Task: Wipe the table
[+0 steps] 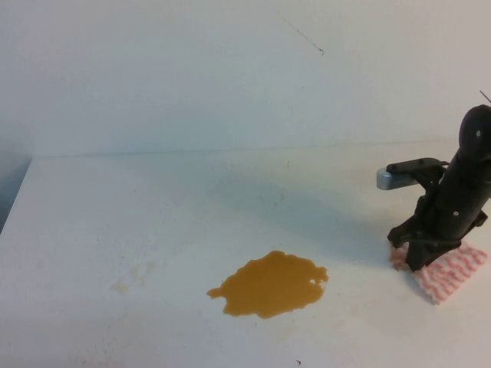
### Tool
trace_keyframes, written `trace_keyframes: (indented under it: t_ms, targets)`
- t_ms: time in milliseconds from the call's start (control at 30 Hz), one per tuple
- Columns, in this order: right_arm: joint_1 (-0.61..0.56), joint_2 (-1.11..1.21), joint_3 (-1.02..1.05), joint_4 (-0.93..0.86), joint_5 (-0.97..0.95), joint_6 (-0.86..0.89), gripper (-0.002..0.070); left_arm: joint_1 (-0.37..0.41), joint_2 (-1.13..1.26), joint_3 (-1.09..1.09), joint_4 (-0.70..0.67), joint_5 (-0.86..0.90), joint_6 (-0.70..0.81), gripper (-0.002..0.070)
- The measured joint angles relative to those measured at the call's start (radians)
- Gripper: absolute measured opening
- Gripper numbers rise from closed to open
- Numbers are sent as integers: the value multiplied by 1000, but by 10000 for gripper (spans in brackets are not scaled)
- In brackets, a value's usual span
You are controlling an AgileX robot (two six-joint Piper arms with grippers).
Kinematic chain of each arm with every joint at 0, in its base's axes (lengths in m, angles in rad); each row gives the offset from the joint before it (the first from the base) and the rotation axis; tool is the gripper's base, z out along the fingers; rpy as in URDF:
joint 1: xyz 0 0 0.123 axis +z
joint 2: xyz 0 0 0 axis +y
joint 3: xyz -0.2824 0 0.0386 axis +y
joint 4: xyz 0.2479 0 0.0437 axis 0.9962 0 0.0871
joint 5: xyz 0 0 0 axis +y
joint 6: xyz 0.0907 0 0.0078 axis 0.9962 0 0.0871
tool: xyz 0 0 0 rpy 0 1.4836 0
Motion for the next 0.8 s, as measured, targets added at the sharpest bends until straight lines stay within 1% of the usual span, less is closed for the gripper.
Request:
trace_keyframes:
  t_ms: [300, 500, 800]
  targets:
    - [16, -27, -29, 183, 16, -58, 18, 0, 0, 0, 0, 0, 0, 0]
    - [95, -38, -29, 229, 18, -92, 18, 0, 0, 0, 0, 0, 0, 0]
    - [224, 21, -29, 372, -36, -152, 18, 0, 0, 0, 0, 0, 0, 0]
